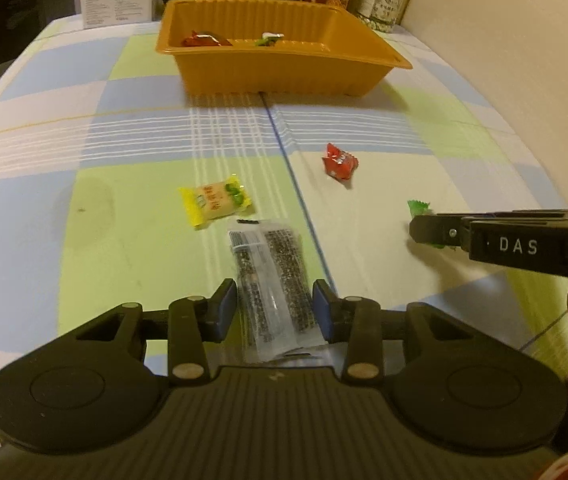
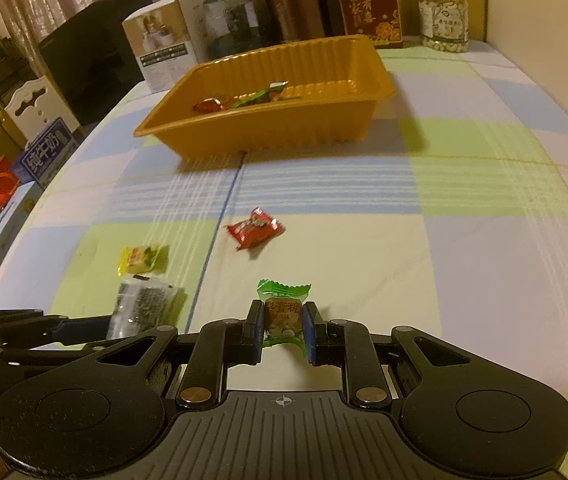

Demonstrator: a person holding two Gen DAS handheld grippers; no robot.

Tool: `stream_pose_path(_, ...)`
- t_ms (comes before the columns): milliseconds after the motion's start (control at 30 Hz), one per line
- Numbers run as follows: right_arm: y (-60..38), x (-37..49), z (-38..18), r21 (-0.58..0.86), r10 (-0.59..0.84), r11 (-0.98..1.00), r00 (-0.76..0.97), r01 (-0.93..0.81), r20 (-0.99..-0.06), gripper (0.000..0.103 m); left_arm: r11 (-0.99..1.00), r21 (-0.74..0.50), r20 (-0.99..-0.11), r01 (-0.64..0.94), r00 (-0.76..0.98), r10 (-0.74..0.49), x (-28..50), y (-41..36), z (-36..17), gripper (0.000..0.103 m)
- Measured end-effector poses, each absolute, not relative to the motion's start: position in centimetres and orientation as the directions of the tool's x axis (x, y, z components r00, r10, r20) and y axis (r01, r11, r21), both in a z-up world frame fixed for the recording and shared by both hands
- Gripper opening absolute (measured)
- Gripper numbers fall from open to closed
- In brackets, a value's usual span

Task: Organize snacks
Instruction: 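Close the left tool on the clear black seaweed packet, then carry the seaweed packet and green candy toward the orange tray with both tools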

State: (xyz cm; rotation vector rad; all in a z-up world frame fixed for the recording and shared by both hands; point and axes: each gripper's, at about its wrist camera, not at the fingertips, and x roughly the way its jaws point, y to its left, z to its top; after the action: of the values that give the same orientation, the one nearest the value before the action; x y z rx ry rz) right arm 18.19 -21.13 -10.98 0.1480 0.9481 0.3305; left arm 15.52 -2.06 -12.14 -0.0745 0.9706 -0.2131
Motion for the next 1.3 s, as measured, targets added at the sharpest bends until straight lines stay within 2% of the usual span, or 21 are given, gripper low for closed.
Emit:
stream_pose_path(100,-21.0,17.8,-11.1,0.269,0.336,0.942,0.537,-0.203,-0.774,0.020,0.982,-0.131,-0.807,0.139,0.560,-0.187,15.2,-2.2,-12.2,0.047)
stream_pose_path(300,-21.2,17.5,-11.1,0.269,0.328,0.945,0.539,-0.187,-0.776,0.020,0.986,-0.029,-0.798,0.166,0.590,-0.123,15.5,-3.9,-12.5,0.048)
stream_pose_path(400,-21.2,17.5,-11.1,0.268,0.325,0.946,0.542,-0.184,-0.775,0.020,0.982,0.020,-0.796,0.189,0.597,-0.098,15.6,-4.4,-12.9,0.046)
stream_pose_path(500,-21.3,17.5,-11.1,0.268,0.323,0.947,0.544,-0.180,-0.775,0.020,0.978,0.030,-0.793,0.206,0.600,-0.102,15.3,-4.6,-13.1,0.037)
stream_pose_path(767,-20.9,16.7,-10.8,0.269,0.325,0.946,0.543,-0.182,-0.774,0.020,0.981,0.002,-0.798,0.196,0.592,-0.116,14.5,-4.0,-12.4,0.034)
stream_pose_path(1300,-19.5,13.1,-7.3,0.255,0.327,0.945,0.571,-0.205,-0.753,0.020,0.984,-0.077,-0.761,0.160,0.628,-0.162,11.9,-3.1,-7.7,0.034)
